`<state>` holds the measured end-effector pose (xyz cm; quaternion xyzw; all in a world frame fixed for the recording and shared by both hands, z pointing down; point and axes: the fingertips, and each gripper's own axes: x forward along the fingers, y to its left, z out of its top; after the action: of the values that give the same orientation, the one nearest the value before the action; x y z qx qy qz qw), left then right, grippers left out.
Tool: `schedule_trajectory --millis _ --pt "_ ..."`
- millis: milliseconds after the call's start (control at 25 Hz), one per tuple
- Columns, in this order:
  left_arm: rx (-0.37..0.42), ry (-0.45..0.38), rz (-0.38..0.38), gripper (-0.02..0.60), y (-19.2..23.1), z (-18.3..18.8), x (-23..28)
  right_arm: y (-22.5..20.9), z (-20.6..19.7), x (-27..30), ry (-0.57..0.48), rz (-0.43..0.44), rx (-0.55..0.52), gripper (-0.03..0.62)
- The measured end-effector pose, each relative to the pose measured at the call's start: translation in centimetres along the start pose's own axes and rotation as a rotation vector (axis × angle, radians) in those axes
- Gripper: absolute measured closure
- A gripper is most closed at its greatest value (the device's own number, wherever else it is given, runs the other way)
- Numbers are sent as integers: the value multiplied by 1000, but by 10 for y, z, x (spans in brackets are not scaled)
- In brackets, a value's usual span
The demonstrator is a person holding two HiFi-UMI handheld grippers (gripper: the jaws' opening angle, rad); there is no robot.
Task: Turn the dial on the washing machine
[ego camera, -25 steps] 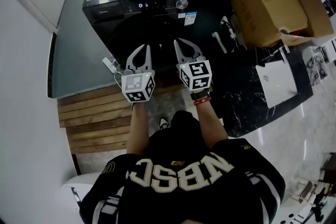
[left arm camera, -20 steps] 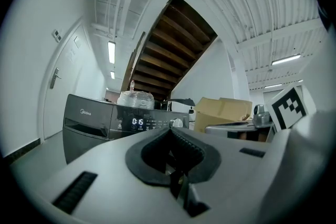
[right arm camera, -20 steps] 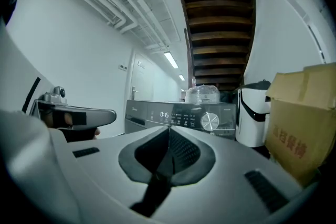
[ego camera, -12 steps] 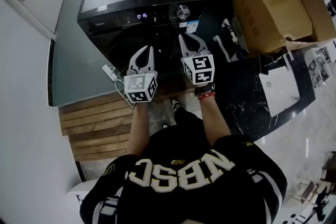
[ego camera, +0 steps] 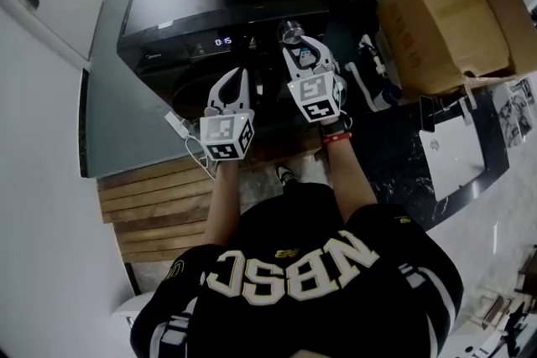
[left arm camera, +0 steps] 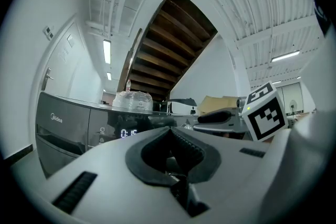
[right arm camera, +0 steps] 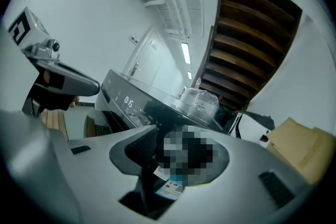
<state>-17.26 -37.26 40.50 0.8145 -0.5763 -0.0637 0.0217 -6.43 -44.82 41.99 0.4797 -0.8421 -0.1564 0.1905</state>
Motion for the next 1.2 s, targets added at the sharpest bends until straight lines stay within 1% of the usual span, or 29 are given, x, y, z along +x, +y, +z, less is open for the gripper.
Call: schedule_trajectory --millis 80,240,560,720,880,1040,1200 --pt "3 -3 0 568 3 1 6 1 -3 10 27 -2 -88 415" --pt "8 -6 4 568 8 2 16 5 -8 27 82 -8 -329 367" --pt "11 0 7 568 15 -2 25 13 -25 51 166 -15 -762 336" --pt "9 6 14 568 20 -5 27 18 -32 56 195 -15 -933 316" --pt "10 10 15 568 20 -7 29 23 -37 62 205 -9 -1025 304" --pt "12 10 17 568 23 -7 29 20 -40 65 212 -36 -1056 309" --pt "10 13 20 568 25 -8 31 22 -44 65 205 -41 -1069 321"
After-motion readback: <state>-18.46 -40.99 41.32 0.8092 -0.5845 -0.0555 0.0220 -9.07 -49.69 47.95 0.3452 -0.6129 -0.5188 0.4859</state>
